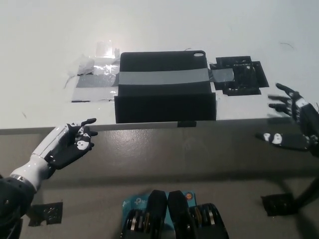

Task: The robot uses its right hand to pull the cover of a folded tablet cover kept in the middle of the desk

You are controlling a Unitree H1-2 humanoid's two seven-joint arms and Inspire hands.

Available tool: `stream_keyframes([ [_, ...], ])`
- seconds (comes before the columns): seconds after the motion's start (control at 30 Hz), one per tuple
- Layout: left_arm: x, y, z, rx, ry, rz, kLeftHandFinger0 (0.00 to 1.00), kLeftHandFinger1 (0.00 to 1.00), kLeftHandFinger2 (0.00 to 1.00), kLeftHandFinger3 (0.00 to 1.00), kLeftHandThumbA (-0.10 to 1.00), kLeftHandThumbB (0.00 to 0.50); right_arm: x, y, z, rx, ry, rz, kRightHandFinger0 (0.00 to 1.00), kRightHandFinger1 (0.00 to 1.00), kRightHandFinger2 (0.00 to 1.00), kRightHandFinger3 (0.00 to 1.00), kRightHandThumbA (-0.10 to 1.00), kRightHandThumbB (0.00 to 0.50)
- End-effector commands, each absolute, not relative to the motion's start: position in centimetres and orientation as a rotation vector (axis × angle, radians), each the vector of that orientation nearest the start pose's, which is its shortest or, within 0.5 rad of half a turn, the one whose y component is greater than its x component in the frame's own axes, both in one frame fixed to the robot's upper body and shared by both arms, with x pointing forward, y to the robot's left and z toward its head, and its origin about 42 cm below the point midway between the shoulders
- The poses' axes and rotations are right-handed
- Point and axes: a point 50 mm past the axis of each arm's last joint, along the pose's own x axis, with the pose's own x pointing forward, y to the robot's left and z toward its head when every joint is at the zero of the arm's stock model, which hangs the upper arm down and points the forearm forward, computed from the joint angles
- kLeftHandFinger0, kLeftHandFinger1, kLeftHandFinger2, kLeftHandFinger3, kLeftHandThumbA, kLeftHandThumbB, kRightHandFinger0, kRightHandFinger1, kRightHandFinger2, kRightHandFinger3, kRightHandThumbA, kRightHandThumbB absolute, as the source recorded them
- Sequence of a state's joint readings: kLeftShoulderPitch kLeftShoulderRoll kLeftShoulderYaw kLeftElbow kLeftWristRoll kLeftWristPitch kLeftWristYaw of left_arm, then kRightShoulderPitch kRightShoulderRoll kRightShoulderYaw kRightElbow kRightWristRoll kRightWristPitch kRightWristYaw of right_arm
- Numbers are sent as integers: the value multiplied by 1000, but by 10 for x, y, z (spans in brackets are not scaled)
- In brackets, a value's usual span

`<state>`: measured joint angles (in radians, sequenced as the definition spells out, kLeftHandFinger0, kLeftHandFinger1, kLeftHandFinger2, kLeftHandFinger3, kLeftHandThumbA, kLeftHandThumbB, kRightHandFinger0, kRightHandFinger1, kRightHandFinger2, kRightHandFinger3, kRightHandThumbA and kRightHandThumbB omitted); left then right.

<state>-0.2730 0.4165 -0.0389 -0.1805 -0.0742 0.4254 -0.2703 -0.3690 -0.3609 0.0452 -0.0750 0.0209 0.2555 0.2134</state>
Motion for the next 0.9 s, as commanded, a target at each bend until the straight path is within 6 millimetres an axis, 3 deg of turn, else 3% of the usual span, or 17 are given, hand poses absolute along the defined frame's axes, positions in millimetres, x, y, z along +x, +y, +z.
stream_keyframes([
  [0.0,355,291,228,363,7,-316,721,814,929,1000,1000,130,404,-252,286,-443,-282,327,1000,1000,961,1000,1000,240],
  [0.07,353,291,228,368,11,-315,727,824,938,1000,1000,135,410,-241,296,-465,-318,352,1000,1000,999,1000,1000,251],
  [0.13,354,292,229,357,12,-311,735,831,951,1000,1000,126,425,-224,313,-504,-340,386,1000,1000,1000,1000,1000,350],
  [0.17,354,292,229,354,13,-310,737,830,952,1000,1000,128,428,-219,317,-514,-346,392,1000,1000,1000,1000,1000,365],
  [0.23,354,290,231,358,11,-315,732,821,942,1000,1000,121,447,-191,338,-551,-366,430,1000,1000,1000,1000,1000,350],
  [0.3,353,289,232,364,7,-317,731,821,940,1000,1000,138,459,-169,351,-603,-355,464,1000,1000,1000,1000,1000,416],
  [0.37,352,287,234,361,1,-316,717,822,940,1000,1000,133,471,-151,356,-660,-351,500,1000,1000,1000,1000,1000,429],
  [0.43,352,287,233,361,2,-316,720,827,948,1000,1000,124,476,-141,358,-703,-356,521,1000,1000,1000,1000,1000,434],
  [0.5,353,288,232,363,7,-310,729,832,955,1000,1000,110,486,-117,358,-790,-354,557,1000,1000,1000,1000,1000,486],
  [0.57,354,289,231,367,7,-314,741,835,959,1000,1000,103,493,-102,353,-869,-330,589,1000,1000,1000,1000,1000,500],
  [0.8,354,289,232,359,8,-312,732,827,944,1000,1000,99,509,-86,338,-1075,-269,668,1000,1000,1000,1000,1000,471],
  [0.87,353,290,236,368,1,-310,730,826,943,1000,1000,103,513,-83,327,-1134,-232,701,1000,1000,1000,1000,1000,499],
])
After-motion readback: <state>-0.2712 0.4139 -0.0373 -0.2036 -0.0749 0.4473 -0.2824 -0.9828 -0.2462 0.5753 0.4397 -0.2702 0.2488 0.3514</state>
